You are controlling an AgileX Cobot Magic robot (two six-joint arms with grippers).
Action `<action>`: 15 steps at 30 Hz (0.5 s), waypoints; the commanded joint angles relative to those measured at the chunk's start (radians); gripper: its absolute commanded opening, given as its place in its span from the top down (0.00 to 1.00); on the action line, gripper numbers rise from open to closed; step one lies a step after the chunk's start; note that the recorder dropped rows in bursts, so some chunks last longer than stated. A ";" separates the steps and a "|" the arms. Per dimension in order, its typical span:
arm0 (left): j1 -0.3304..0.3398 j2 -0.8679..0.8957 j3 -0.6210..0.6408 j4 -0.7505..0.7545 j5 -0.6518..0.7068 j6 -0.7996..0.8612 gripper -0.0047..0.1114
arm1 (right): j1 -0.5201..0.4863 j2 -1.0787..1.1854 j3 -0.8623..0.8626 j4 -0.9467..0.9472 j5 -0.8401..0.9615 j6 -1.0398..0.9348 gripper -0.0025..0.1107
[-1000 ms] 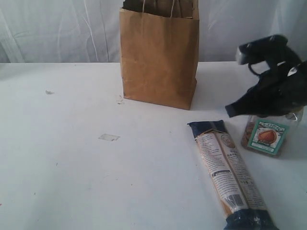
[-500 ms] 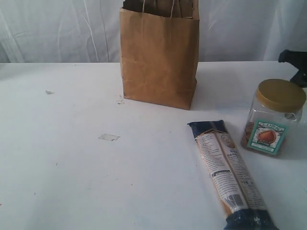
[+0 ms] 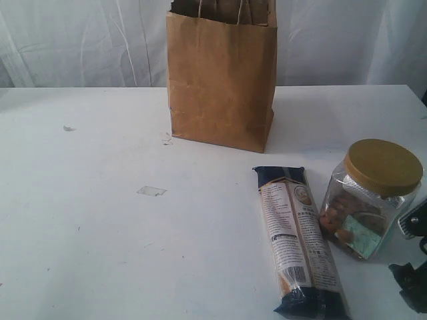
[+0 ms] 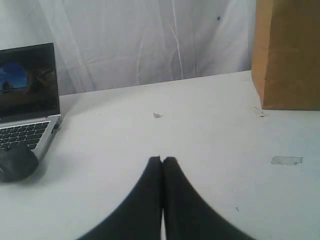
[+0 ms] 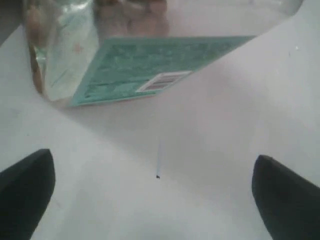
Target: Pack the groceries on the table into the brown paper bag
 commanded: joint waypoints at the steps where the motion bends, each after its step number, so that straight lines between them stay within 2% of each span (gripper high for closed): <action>1: -0.006 -0.008 0.003 -0.002 0.001 -0.003 0.96 | 0.001 0.063 -0.029 -0.005 0.011 0.117 0.05; 4: -0.006 -0.008 0.003 -0.002 0.001 -0.003 0.96 | 0.001 0.016 -0.050 0.015 0.070 0.188 0.05; 8: -0.006 -0.008 0.003 -0.002 0.001 -0.003 0.96 | 0.001 -0.042 -0.052 0.019 -0.015 0.295 0.05; 15: -0.006 -0.008 0.003 -0.002 0.001 -0.003 0.96 | 0.152 -0.007 -0.052 -0.012 -0.061 0.298 0.05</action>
